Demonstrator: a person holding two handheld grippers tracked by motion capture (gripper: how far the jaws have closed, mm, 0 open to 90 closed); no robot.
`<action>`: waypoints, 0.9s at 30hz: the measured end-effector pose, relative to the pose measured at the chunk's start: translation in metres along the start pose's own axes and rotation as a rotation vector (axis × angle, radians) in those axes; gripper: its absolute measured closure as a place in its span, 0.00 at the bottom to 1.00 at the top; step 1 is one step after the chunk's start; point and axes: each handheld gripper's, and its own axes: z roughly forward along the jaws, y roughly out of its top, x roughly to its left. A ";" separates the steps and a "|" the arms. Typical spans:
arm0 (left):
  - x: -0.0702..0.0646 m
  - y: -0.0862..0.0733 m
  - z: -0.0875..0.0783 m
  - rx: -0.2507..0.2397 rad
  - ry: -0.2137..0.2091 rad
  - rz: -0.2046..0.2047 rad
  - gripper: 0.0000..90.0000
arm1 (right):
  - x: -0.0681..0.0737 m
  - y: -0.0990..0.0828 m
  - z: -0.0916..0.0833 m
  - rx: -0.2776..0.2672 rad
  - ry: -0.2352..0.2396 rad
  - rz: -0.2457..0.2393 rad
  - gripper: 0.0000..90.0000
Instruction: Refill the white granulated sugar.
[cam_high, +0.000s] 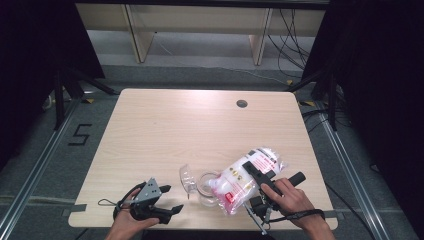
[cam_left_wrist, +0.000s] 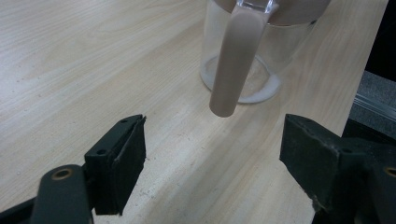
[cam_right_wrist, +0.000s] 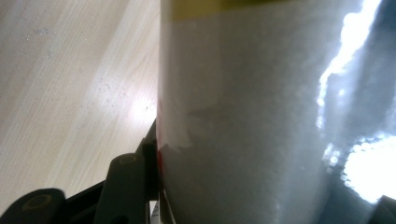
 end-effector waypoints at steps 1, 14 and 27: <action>0.000 0.000 0.000 0.000 0.000 -0.001 0.25 | 0.000 0.000 0.000 0.002 0.001 0.001 0.57; 0.000 0.000 0.000 0.000 -0.001 -0.004 0.25 | -0.001 0.001 -0.001 0.004 -0.004 -0.021 0.57; 0.000 0.000 0.000 -0.005 -0.003 -0.005 0.25 | -0.001 0.000 0.000 -0.003 -0.019 -0.026 0.58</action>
